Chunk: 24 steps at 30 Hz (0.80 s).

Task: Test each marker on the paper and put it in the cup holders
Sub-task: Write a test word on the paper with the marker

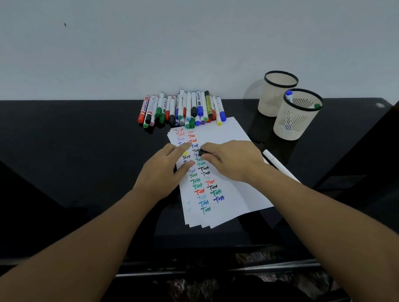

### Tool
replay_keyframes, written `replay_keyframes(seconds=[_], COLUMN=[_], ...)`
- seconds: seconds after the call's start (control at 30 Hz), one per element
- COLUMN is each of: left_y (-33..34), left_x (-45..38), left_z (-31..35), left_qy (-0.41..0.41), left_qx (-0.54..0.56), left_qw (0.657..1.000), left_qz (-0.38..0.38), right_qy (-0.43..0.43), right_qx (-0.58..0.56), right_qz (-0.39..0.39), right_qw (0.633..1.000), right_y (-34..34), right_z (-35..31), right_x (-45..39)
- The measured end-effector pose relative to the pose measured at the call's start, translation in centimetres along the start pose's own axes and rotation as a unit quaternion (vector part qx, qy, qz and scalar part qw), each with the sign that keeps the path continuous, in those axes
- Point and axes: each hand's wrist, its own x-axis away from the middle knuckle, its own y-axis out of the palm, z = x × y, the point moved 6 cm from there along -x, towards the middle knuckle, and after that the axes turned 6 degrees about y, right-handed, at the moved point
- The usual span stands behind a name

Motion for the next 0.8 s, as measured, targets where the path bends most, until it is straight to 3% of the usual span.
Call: replay_keyframes(seconds=[0.43, 0.53, 0.6, 0.7, 0.8], left_y=[-0.1, -0.1, -0.1, 0.0, -0.1], left_x=[0.2, 0.1, 0.1, 0.1, 0.2], left_z=[0.6, 0.5, 0.2, 0.0, 0.1], left_qy=[0.051, 0.025, -0.003, -0.027, -0.034], left_qx=[-0.008, -0.005, -0.001, -0.002, -0.002], left_qw=[0.999, 1.0, 1.0, 0.999, 0.999], left_qz=[0.009, -0.003, -0.011, -0.019, -0.023], right_qy=[-0.001, 0.008, 0.034, 0.086, 0.182], right_qx=[0.013, -0.05, -0.151, -0.326, -0.53], right_qz=[-0.016, -0.017, 0.009, 0.073, 0.103], right_qw=[1.0, 0.999, 0.988, 0.938, 0.822], right_y=[-0.3, -0.3, -0.7, -1.3, -0.9], right_z=[-2.4, -2.0, -1.2, 0.3, 1.5], right_x=[0.1, 0.6, 1.2, 2.0, 2.5])
